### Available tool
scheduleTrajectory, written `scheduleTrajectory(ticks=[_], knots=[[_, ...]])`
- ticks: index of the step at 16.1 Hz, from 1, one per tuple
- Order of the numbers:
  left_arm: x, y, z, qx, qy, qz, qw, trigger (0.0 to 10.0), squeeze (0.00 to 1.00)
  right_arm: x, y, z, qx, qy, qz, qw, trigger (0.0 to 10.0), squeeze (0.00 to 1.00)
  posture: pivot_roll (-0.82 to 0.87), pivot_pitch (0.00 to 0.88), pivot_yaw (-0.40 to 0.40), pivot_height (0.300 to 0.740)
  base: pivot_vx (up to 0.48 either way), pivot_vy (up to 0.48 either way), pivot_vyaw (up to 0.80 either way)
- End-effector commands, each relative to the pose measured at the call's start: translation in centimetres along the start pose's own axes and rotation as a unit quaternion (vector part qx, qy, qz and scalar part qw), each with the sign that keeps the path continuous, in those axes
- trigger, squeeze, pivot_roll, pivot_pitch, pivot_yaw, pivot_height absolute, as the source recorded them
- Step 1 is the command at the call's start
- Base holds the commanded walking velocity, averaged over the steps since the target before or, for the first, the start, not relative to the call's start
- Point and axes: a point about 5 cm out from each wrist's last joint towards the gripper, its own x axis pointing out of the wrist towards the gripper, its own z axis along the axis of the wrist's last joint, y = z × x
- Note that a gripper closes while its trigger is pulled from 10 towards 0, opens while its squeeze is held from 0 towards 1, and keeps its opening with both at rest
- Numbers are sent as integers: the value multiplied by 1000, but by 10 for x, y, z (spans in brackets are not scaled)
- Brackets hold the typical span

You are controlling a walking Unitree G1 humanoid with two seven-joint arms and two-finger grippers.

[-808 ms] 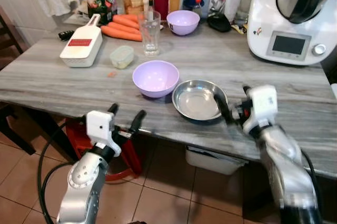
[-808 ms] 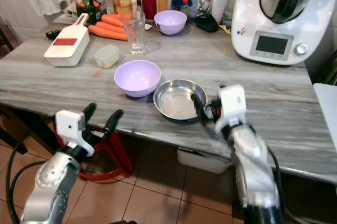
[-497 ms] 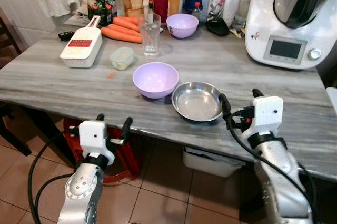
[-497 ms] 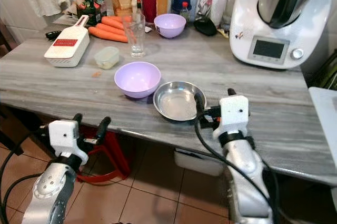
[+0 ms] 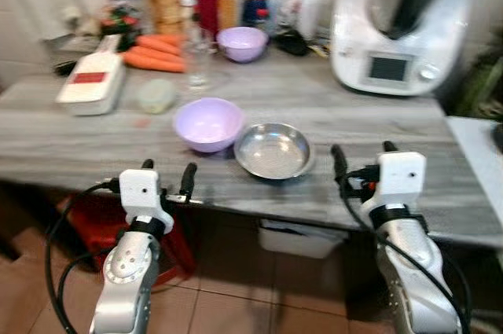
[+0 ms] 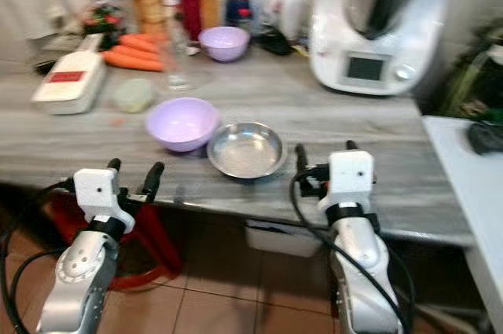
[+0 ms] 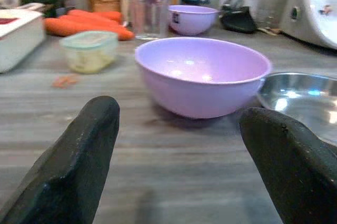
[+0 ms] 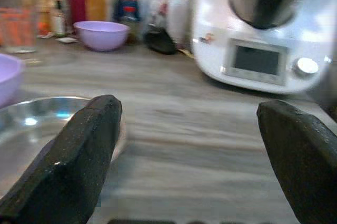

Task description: Setting the table

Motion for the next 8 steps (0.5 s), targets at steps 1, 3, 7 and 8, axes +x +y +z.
scheduleTrajectory(ticks=[1, 3, 7, 8], knots=[[0, 3, -3, 6, 7, 9, 1000, 10000, 0, 3, 4, 2, 25, 3, 3, 1000, 10000, 0, -44, 0, 10, 740, 0, 0, 0], [5, 1, -1, 7, 4, 7, 1000, 10000, 0, 8, 5, 0, 48, 19, 1, 999, 10000, 0, -43, 0, 10, 740, 0, 0, 0], [8, 1, 0, 11, 4, 4, 1000, 10000, 0, 6, 3, 0, 44, 8, -4, 999, 10000, 0, -48, 5, 20, 740, -189, 0, 0], [8, 1, 0, 12, 5, 3, 1000, 10000, 0, 4, 2, 0, 43, 7, -5, 999, 10000, 0, -49, 5, 21, 740, -259, 0, 0]])
